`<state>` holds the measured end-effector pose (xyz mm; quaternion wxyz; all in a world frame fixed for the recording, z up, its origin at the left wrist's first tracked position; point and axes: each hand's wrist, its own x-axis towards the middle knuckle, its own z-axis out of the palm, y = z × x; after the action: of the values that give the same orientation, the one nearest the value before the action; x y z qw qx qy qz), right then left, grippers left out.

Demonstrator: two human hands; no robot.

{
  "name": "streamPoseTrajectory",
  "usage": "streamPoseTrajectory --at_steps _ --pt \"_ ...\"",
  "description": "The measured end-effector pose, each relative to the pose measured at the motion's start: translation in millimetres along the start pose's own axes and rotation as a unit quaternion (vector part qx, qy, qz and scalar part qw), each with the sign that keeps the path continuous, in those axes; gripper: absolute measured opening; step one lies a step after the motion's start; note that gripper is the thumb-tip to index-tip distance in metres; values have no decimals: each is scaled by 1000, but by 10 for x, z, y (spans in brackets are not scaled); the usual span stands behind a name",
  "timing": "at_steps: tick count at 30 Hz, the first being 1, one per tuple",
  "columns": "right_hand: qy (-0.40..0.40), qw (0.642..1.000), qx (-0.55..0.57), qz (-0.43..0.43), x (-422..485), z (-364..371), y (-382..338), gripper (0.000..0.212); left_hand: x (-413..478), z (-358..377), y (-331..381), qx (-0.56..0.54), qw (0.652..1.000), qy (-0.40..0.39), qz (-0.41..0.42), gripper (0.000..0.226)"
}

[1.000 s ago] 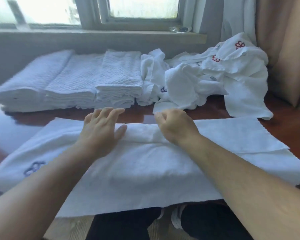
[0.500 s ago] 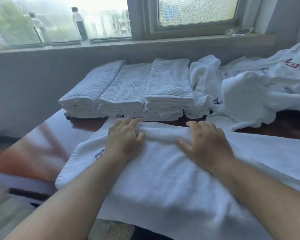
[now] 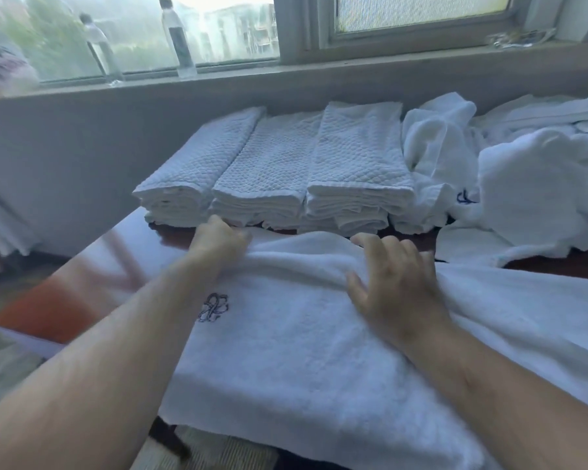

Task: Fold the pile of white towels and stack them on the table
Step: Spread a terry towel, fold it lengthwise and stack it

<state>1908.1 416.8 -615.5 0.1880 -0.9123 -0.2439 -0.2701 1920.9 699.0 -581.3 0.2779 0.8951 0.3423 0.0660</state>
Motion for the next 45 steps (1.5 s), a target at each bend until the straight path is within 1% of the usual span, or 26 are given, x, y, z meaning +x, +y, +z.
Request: streamPoseTrajectory --at_steps 2,4,5,6,7,8,9,10,11,12,13,14,15,17,20,21,23,24,25,28,30,32,35,39,42,45 --pt "9 1000 25 -12 0 -31 -2 50 20 5 -15 15 1000 1 7 44" --pt "5 999 39 -17 -6 -47 -19 53 9 5 -69 -6 999 32 33 23" --pt "-1 999 35 -13 -5 -46 -19 56 -11 -17 -98 -59 996 48 49 14" --pt "-6 1000 23 -3 -4 -52 -13 60 -42 -56 -141 -143 986 58 66 13" --pt "-4 1000 9 5 5 -62 -7 61 -99 -118 -189 -244 965 57 81 15" --pt "3 1000 -5 2 12 -81 -14 59 -170 -195 -238 -346 932 48 98 15" --pt "19 999 -23 -21 12 -101 -24 51 -265 -282 -289 -432 893 37 117 16" --pt "41 996 -52 -63 7 -127 -39 36 -357 -369 -355 -495 858 29 136 20" --pt "61 988 -81 -117 -4 -147 -57 23 -458 -451 -423 -545 825 20 149 23" --pt "77 977 -99 -174 -20 -163 -76 21 -544 -520 -512 -580 800 8 153 24" --pt "83 965 -103 -228 -36 -174 -90 24 -632 -569 -610 -601 785 -6 149 24" --pt "80 955 -101 -268 -52 -187 -98 25 -708 -593 -730 -610 781 -15 137 23" --pt "75 948 -94 -296 -64 -191 -98 24 -783 -599 -843 -609 784 -22 116 23" --pt "65 944 -80 -313 -87 -211 -95 23 -871 -576 -1028 -595 801 -31 54 26" --pt "49 941 -64 -329 -75 -242 -101 25 -841 -577 -1104 -579 815 -15 -36 41" --pt "37 940 -63 -332 -76 -248 -110 27 -822 -590 -1091 -561 827 -11 -47 37" --pt "12 949 -62 -309 -94 -272 -151 32 -766 -596 -1091 -450 891 -17 -50 16" --pt "-3 958 -60 -281 -104 -286 -177 35 -743 -594 -1098 -373 926 -21 -49 18" --pt "-19 966 -60 -250 -113 -297 -210 37 -721 -593 -1101 -308 950 -17 -52 27" --pt "-38 977 -52 -201 -183 -307 -316 36 -732 -644 -1004 -171 983 12 -70 48" --pt "-26 979 -21 -202 -252 -290 -353 37 -713 -641 -970 -128 988 22 -78 66" --pt "-10 977 2 -214 -308 -275 -353 38 -727 -591 -960 -153 985 28 -79 78" --pt "31 965 31 -259 -311 -292 -313 39 -750 -496 -993 -232 971 32 -56 73" --pt "42 945 62 -319 -308 -289 -308 40 -710 -542 -1055 -376 922 -41 -81 62" --pt "17 944 87 -317 -293 -288 -317 38 -706 -579 -1069 -383 917 -68 -86 58" --pt "-33 946 105 -306 -288 -317 -319 38 -730 -592 -1040 -340 936 -66 -63 66"
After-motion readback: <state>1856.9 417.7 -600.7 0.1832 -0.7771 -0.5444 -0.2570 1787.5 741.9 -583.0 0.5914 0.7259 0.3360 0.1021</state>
